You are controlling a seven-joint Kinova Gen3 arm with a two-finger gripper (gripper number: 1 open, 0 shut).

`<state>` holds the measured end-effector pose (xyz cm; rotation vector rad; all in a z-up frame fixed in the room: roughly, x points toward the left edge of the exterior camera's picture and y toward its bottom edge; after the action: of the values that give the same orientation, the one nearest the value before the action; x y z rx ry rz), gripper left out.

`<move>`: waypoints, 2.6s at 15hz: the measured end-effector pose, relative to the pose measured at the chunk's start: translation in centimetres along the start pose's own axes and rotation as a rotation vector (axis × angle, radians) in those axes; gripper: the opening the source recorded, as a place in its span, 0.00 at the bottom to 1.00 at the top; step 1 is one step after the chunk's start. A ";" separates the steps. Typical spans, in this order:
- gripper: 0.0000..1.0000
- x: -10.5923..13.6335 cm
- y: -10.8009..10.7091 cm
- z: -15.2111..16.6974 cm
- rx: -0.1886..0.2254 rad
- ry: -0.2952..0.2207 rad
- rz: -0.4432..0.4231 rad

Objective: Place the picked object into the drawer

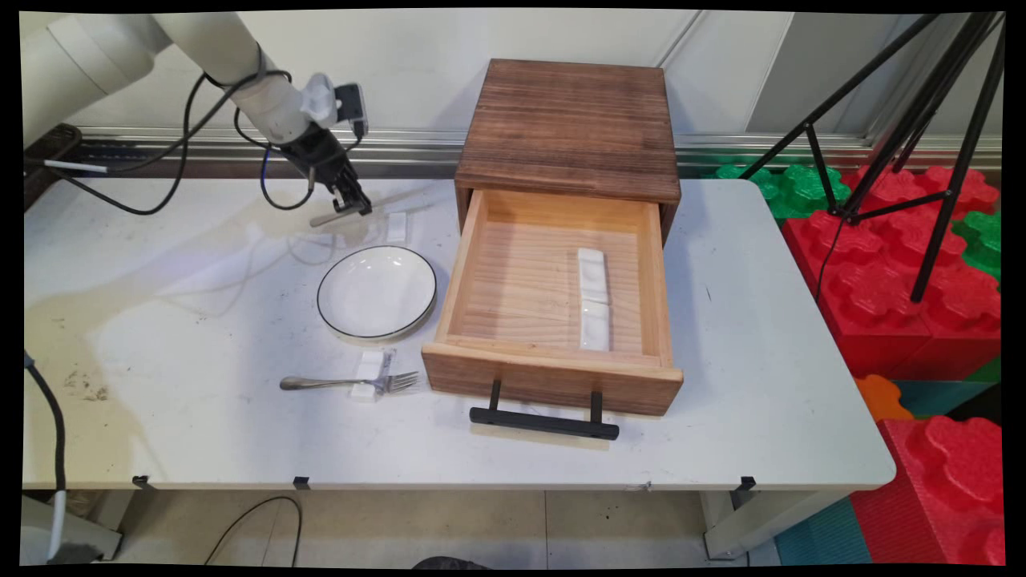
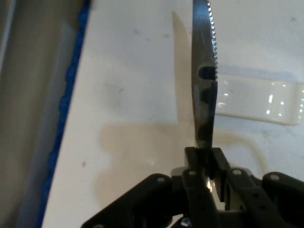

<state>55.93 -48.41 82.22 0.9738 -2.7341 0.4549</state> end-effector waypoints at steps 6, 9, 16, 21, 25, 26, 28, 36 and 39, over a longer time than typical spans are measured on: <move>0.00 0.2 0.1 -4.3 0.084 0.063 -0.132; 0.00 1.0 0.5 -6.9 0.124 0.116 -0.181; 0.00 3.6 2.7 -13.1 0.168 0.221 -0.233; 0.00 5.7 5.0 -16.3 0.169 0.257 -0.191; 0.00 7.6 7.6 -18.4 0.141 0.274 -0.132; 0.00 8.1 8.4 -18.8 0.129 0.278 -0.114; 0.00 9.2 10.0 -19.6 0.101 0.284 -0.083; 0.00 13.9 15.5 -20.0 -0.021 0.292 0.047; 0.00 15.5 16.8 -19.2 -0.050 0.296 0.086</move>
<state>35.02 -38.22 100.93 0.7135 -2.5128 0.4984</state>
